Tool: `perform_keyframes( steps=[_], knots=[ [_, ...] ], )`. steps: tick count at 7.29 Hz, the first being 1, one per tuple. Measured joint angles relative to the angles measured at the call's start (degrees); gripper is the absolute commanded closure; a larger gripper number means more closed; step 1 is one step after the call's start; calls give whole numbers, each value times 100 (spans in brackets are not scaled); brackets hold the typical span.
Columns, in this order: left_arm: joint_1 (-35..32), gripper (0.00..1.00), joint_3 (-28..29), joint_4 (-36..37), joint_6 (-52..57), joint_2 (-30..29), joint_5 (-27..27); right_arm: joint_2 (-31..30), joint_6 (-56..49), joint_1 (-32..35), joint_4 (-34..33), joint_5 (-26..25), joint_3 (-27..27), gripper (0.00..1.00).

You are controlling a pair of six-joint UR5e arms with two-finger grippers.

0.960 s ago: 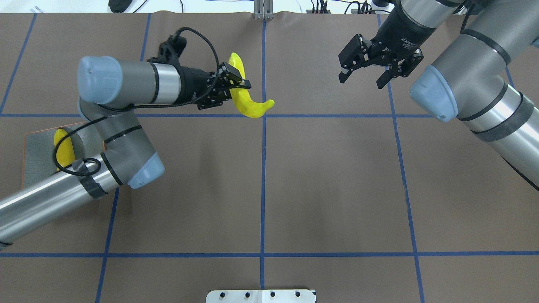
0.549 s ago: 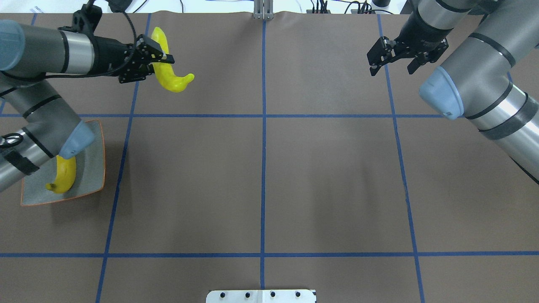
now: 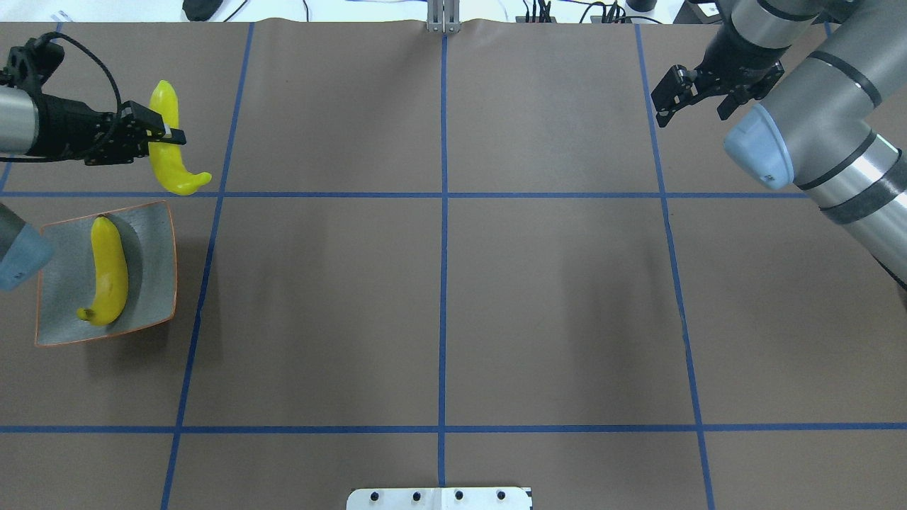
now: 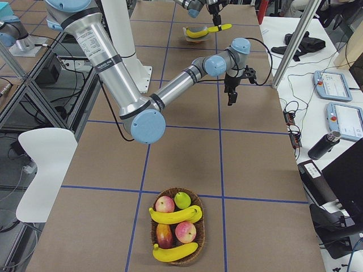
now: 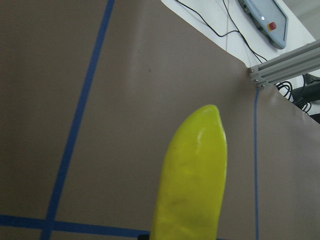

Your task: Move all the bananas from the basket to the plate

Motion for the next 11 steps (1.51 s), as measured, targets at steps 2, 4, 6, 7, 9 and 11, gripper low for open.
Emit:
perform_keyframes(
  steps=[2, 4, 6, 7, 9, 11],
  knots=[
    [-61, 100, -176, -13, 106, 480, -86, -43, -22, 18, 7, 7, -26, 0],
    [-9, 100, -247, -16, 119, 743, -90, -68, -23, 27, 16, 29, -39, 0],
    [198, 100, -257, -12, 120, 819, -88, -123, -23, 26, 40, 41, -46, 0],
    [331, 100, -255, -10, 120, 831, -78, -144, -24, 24, 46, 42, -55, 0],
    [494, 100, -230, -9, 123, 876, -58, -157, -23, 23, 50, 49, -77, 0],
    [529, 68, -215, -8, 306, 969, -57, -155, -12, 22, 50, 52, -83, 0]
  ],
)
